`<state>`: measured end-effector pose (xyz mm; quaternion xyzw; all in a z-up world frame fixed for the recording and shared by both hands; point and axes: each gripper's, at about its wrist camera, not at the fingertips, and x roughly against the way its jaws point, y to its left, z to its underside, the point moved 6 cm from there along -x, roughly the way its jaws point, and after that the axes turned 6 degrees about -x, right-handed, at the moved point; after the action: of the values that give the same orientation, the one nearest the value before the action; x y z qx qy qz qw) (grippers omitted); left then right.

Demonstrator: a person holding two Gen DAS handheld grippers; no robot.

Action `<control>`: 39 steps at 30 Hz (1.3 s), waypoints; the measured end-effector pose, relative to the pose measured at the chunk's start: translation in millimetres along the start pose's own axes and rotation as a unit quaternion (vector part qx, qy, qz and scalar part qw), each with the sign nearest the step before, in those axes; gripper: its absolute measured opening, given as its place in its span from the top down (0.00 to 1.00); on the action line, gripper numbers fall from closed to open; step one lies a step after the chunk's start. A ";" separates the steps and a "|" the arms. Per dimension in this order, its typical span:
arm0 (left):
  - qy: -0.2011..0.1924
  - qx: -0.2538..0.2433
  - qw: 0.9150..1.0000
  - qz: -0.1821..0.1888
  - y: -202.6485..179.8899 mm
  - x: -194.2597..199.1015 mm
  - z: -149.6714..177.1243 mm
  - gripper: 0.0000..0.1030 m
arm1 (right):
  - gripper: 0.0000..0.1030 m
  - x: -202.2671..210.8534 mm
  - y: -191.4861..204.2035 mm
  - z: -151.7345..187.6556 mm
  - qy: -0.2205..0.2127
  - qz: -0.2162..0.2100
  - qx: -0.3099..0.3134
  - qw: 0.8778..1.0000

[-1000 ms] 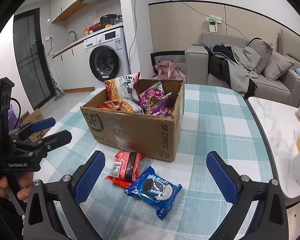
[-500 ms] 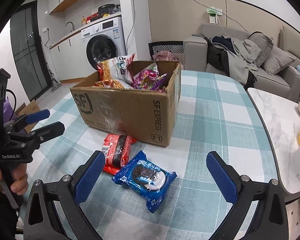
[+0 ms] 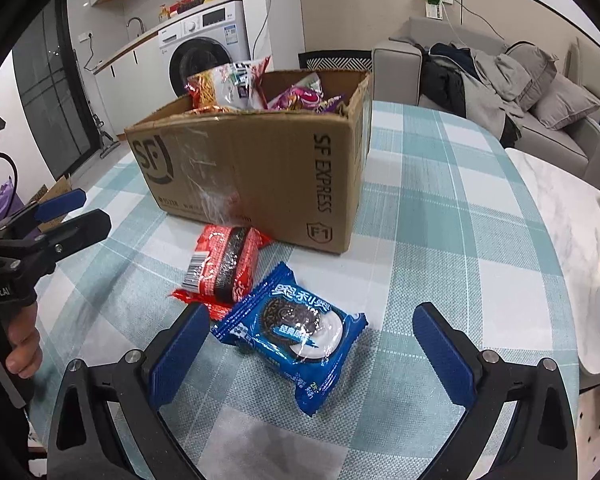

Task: Organize snacks
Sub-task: 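Move both tools back toward the red pack and blue Oreo pack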

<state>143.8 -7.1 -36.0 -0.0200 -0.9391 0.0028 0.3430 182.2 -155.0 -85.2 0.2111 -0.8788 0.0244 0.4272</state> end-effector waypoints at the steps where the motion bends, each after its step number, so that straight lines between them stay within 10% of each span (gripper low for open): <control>1: 0.001 -0.001 1.000 0.001 -0.4 -1.2 1.0 0.01 | 0.00 -1.7 -0.4 0.6 0.002 0.000 -0.001 1.000; 30: 0.030 -0.005 0.999 0.009 -4.4 -22.5 14.4 0.01 | 0.00 -19.0 -32.1 5.2 0.031 -0.021 -0.072 0.997; 39: 0.040 -0.005 0.999 0.013 -7.1 -27.6 19.4 0.01 | 0.12 -26.5 -25.8 5.7 0.024 0.028 -0.062 0.997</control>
<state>152.2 -15.1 -68.5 -0.0337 -0.9244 0.0014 0.3800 202.6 -170.4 -112.5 0.1586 -0.8736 -0.0126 0.4598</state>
